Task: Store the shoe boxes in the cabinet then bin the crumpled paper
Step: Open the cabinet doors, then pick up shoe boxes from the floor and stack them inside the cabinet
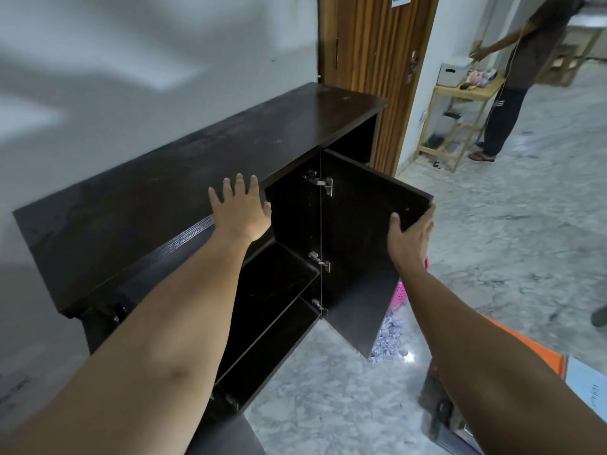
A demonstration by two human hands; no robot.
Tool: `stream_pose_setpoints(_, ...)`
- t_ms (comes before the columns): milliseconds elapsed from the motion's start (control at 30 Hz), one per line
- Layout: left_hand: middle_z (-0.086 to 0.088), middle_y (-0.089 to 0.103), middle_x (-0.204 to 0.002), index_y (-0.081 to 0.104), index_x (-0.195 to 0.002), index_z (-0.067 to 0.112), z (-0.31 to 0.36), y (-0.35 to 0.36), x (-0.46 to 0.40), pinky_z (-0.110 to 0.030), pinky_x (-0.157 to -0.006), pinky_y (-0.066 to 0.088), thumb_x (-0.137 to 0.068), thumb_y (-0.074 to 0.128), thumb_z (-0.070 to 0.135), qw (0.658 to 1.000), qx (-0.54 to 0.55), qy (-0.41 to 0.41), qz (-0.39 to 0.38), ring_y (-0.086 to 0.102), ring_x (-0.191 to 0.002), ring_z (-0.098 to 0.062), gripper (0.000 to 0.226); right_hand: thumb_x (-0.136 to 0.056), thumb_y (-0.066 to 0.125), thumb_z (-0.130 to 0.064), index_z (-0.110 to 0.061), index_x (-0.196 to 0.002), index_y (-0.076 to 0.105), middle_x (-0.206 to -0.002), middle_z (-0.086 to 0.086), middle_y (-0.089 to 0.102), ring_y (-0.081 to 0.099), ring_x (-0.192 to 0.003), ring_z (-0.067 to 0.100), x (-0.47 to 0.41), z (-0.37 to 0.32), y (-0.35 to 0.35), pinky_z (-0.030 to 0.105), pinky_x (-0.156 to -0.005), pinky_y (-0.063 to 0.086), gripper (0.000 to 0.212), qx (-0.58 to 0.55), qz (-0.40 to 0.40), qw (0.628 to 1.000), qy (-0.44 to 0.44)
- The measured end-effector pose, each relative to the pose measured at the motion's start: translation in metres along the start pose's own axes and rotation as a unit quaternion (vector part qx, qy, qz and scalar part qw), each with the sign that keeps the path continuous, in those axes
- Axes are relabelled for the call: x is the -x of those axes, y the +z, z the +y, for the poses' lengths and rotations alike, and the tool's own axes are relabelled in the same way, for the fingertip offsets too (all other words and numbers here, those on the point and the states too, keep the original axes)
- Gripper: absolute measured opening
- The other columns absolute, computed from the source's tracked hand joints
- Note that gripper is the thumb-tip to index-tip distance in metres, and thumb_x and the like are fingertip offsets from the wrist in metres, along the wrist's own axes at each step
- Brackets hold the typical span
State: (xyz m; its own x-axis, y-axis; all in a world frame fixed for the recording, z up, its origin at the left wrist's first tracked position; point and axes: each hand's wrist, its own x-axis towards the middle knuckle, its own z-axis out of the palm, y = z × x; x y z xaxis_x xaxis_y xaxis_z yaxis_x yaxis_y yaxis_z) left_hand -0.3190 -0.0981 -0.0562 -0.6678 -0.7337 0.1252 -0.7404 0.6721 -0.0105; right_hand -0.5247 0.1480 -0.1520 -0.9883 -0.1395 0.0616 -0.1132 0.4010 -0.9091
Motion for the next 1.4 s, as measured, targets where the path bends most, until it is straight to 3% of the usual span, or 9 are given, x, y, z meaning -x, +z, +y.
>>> stream_pose_setpoints(200,-0.011,0.006,-0.171,-0.001,-0.163,0.021,-0.001,0.008,0.001,-0.063,-0.124,0.008,-0.096,0.043,0.058,0.999,-0.039,0.007,0.008,0.005,-0.157,-0.038,0.087,-0.092,0.068,-0.036,-0.018,-0.158,-0.026,-0.171,0.018,-0.003,0.004,-0.158,0.039,-0.029,-0.015,0.016,0.059,-0.122,0.023,0.117,0.034,-0.012,0.997,0.062)
stream_pose_setpoints(467,-0.015,-0.003,-0.17,-0.004,-0.162,0.017,0.028,0.0,0.005,-0.071,-0.119,0.002,-0.092,0.055,0.055,0.998,-0.021,-0.042,-0.028,-0.001,-0.155,-0.045,0.099,-0.094,0.07,-0.033,-0.012,-0.159,-0.024,-0.167,0.029,0.011,0.029,-0.149,0.049,-0.061,-0.022,-0.007,0.052,-0.118,0.032,0.116,0.078,-0.097,0.981,0.146)
stream_pose_setpoints(667,-0.011,0.001,-0.171,0.002,-0.163,0.024,0.118,0.015,0.051,-0.066,-0.122,0.008,-0.097,0.051,0.048,0.994,0.07,0.075,-0.044,0.0,-0.156,-0.041,0.085,-0.088,0.062,-0.028,-0.007,-0.157,-0.025,-0.156,0.029,0.04,0.046,-0.139,0.045,-0.024,-0.004,-0.041,0.048,-0.115,0.041,0.114,0.108,-0.123,0.979,0.125)
stream_pose_setpoints(833,-0.01,0.012,-0.17,0.015,-0.162,0.024,0.163,0.026,0.111,-0.059,-0.12,0.029,-0.098,0.053,0.045,0.975,0.095,0.173,-0.097,0.013,-0.155,-0.038,0.077,-0.091,0.066,-0.029,-0.006,-0.156,-0.027,-0.163,0.031,0.023,0.033,-0.148,0.045,0.042,0.038,-0.102,0.047,-0.122,0.032,0.116,0.143,-0.135,0.963,0.183)
stream_pose_setpoints(1067,-0.012,0.048,-0.148,0.042,-0.149,0.018,0.219,0.051,0.204,-0.052,-0.102,0.05,-0.093,0.052,0.04,0.931,0.139,0.27,-0.201,0.05,-0.132,-0.037,0.061,-0.1,0.062,-0.021,0.007,-0.159,0.012,-0.157,0.021,0.041,0.04,-0.146,0.034,0.154,0.11,-0.229,0.034,-0.113,0.035,0.082,0.084,-0.05,0.95,0.296)
stream_pose_setpoints(1167,-0.011,0.056,-0.14,0.05,-0.14,0.018,0.241,0.072,0.242,-0.05,-0.098,0.054,-0.087,0.052,0.04,0.915,0.107,0.307,-0.241,0.057,-0.125,-0.034,0.057,-0.101,0.06,-0.019,0.013,-0.157,0.003,-0.157,0.022,0.04,0.042,-0.143,0.031,0.192,0.141,-0.274,0.033,-0.108,0.039,0.086,0.144,-0.046,0.938,0.311)
stream_pose_setpoints(1300,-0.008,0.058,-0.134,0.052,-0.137,0.019,0.277,0.086,0.275,-0.048,-0.096,0.054,-0.087,0.052,0.036,0.896,0.09,0.342,-0.269,0.058,-0.122,-0.032,0.052,-0.093,0.06,-0.01,0.003,-0.133,0.051,-0.096,0.014,0.066,0.058,-0.09,0.021,0.21,0.205,-0.319,0.022,-0.062,0.052,0.042,0.134,-0.014,0.933,0.334)
stream_pose_setpoints(1333,-0.008,0.058,-0.136,0.049,-0.141,0.019,0.287,0.09,0.28,-0.047,-0.097,0.053,-0.089,0.052,0.036,0.891,0.091,0.355,-0.267,0.057,-0.123,-0.032,0.055,-0.089,0.068,-0.017,-0.006,-0.127,0.054,-0.091,0.008,0.065,0.06,-0.081,0.02,0.208,0.228,-0.328,0.018,-0.057,0.054,0.042,0.123,-0.014,0.928,0.352)
stream_pose_setpoints(1400,-0.01,0.057,-0.14,0.043,-0.149,0.017,0.309,0.103,0.289,-0.049,-0.098,0.052,-0.09,0.052,0.041,0.883,0.089,0.373,-0.272,0.057,-0.125,-0.033,0.063,-0.064,0.086,-0.05,-0.013,-0.123,0.055,-0.087,0.0,0.071,0.07,-0.07,0.018,0.182,0.342,-0.34,0.026,-0.052,0.061,0.076,0.11,-0.02,0.921,0.373)
